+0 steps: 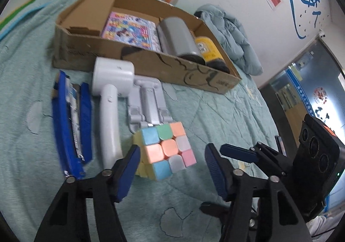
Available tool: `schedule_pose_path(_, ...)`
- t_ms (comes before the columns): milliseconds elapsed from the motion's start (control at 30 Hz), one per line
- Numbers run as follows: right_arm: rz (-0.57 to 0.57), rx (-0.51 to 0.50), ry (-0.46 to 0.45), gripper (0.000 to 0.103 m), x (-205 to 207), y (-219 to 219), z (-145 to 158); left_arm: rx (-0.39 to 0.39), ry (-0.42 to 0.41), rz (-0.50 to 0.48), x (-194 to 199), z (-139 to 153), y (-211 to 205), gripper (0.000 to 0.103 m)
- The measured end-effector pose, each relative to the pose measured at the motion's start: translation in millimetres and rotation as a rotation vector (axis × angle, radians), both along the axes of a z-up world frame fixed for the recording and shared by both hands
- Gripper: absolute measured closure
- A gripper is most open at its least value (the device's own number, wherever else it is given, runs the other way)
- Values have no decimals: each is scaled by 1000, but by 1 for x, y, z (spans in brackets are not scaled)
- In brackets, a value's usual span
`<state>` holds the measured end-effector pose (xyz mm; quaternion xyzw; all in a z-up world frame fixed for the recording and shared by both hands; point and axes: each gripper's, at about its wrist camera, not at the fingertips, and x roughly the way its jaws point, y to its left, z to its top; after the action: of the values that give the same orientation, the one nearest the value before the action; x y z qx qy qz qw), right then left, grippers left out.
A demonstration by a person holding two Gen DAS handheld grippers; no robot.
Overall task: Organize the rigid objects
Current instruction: 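Grasp the pastel Rubik's cube between both tools and lift it, then carry the Rubik's cube into the box onto the board-game box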
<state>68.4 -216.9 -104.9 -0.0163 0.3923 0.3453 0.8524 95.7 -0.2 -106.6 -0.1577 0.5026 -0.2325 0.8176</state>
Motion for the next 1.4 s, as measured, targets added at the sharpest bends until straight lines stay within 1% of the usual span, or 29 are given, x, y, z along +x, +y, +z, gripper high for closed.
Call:
schedule_pose_path(67, 17, -23, -18, 14, -1, 6, -4, 10, 0, -8, 3, -5, -5, 47)
schedule_pose_path(133, 29, -42, -29, 18, 2, 13, -7, 17, 3, -5, 8, -9, -6, 50)
schedule_pose_path(200, 35, -50, -29, 29, 9, 20, -10, 8, 16, -4, 14, -13, -5, 51)
schedule_pose_path(233, 32, -58, -27, 33, 13, 23, -12, 9, 22, -3, 15, -14, -4, 52)
schedule_pose_path(300, 23, -71, -20, 49, 21, 28, -16, 19, 24, -3, 17, -16, -4, 59)
schedule_pose_path(333, 29, -69, -18, 52, 24, 30, -17, 21, 24, 4, 18, -17, -2, 58)
schedule_pose_path(433, 36, -108, -80, 54, 20, 37, -16, -4, 40, 22, 19, -18, 2, 58)
schedule_pose_path(467, 40, -117, -93, 56, 16, 37, -16, -6, 49, 23, 18, -20, 2, 58)
schedule_pose_path(500, 45, -114, -92, 58, 14, 35, -16, -6, 59, 23, 17, -21, 1, 58)
schedule_pose_path(567, 45, -103, -80, 58, 9, 30, -16, -14, 76, 17, 11, -23, -3, 58)
schedule_pose_path(667, 55, -98, -73, 58, -2, 21, -19, -2, 88, -10, 0, -22, -13, 58)
schedule_pose_path(767, 69, -60, -43, 58, -8, 7, -21, -15, 109, -28, -7, -24, -18, 59)
schedule_pose_path(867, 53, -37, -22, 58, -7, -2, -25, -4, 102, 8, -8, -27, -15, 52)
schedule_pose_path(900, 50, -37, -18, 58, -6, -2, -26, -6, 106, 14, -7, -27, -13, 51)
schedule_pose_path(1000, 57, -34, -19, 58, -6, 1, -29, -29, 132, 9, -4, -30, -13, 51)
schedule_pose_path(1067, 55, -43, -38, 60, -8, 4, -30, -39, 148, 5, -4, -32, -13, 51)
schedule_pose_path(1167, 34, -44, -43, 61, -8, 4, -32, -83, 194, 32, -3, -38, -10, 51)
schedule_pose_path(1233, 11, -39, -30, 66, -7, 2, -35, -99, 213, 45, -3, -40, -9, 51)
schedule_pose_path(1333, -2, -35, -26, 68, -7, 1, -36, -84, 209, 50, -3, -39, -12, 50)
schedule_pose_path(1367, -1, -36, -28, 67, -6, 1, -36, -83, 213, 50, -2, -39, -13, 50)
schedule_pose_path(1400, 2, -31, -25, 64, -6, 1, -37, -84, 223, 50, -1, -40, -13, 48)
